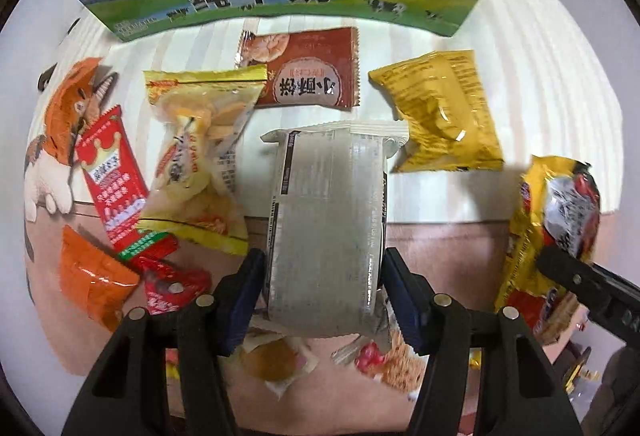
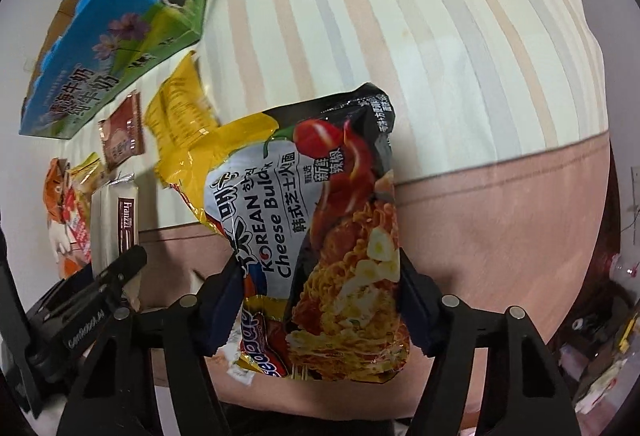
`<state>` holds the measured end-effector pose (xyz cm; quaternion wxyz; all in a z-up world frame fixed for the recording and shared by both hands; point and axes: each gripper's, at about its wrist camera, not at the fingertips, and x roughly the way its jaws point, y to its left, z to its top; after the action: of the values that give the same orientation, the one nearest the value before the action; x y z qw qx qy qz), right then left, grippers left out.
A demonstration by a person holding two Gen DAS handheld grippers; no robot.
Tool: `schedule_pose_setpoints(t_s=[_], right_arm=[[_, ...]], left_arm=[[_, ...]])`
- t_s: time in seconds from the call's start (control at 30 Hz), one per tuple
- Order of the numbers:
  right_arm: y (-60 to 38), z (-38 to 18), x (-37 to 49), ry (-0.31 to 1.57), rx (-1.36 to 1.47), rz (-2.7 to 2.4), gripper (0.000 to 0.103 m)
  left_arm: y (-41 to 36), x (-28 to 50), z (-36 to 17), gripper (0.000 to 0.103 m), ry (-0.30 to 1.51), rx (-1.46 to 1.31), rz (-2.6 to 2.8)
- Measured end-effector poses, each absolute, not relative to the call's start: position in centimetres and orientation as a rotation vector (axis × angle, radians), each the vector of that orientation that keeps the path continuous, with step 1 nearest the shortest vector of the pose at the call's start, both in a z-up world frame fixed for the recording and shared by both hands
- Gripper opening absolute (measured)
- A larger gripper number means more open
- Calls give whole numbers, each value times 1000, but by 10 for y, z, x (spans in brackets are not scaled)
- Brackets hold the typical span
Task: Organize snacks
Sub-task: 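Carry the noodle pack and white bread with both tools into the cardboard box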
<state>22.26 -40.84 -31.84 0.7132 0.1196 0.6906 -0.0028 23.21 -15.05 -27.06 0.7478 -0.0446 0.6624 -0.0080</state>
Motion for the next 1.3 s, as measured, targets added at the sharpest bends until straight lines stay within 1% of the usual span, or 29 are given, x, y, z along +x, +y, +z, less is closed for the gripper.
schedule_pose_setpoints(t_s=[0.13,0.27,0.33,0.4,0.43,0.53,0.6,0.73,0.9,1.0,1.13,1.3], right_arm=[[-407,-306,222,1507,352,-15,70],[-393,-286,214,1470,445,-5,70],[-384,-265,213,1435,482,17,70],[-371,-246,216,1401,505,40,69],[-363,-232,221,1377,513,58,69],[-340,-205,238,1329,518,103,69],[-329,-187,255,1306,520,135,69],[-303,-159,306,1259,466,153,69],[-283,-147,372,1268,444,162,69],[-270,-153,409,1294,432,158,69],[-257,-179,461,1346,411,141,69],[-249,-211,499,1411,329,110,69]], left_arm=[[-133,220,-240,57,1405,-86,-57],[-111,216,-196,57,1339,-87,-102],[-99,220,-170,57,1303,-101,-133],[-89,229,-147,57,1267,-109,-157],[-83,240,-153,57,1257,-112,-167],[-62,267,-117,57,1222,-139,-201],[-63,297,-124,57,1213,-157,-205],[-48,353,-113,57,1218,-173,-202],[-28,432,-126,58,1271,-244,-179],[-19,476,-145,58,1324,-273,-165],[-16,523,-179,58,1417,-301,-171],[-13,558,-214,58,1509,-365,-165]])
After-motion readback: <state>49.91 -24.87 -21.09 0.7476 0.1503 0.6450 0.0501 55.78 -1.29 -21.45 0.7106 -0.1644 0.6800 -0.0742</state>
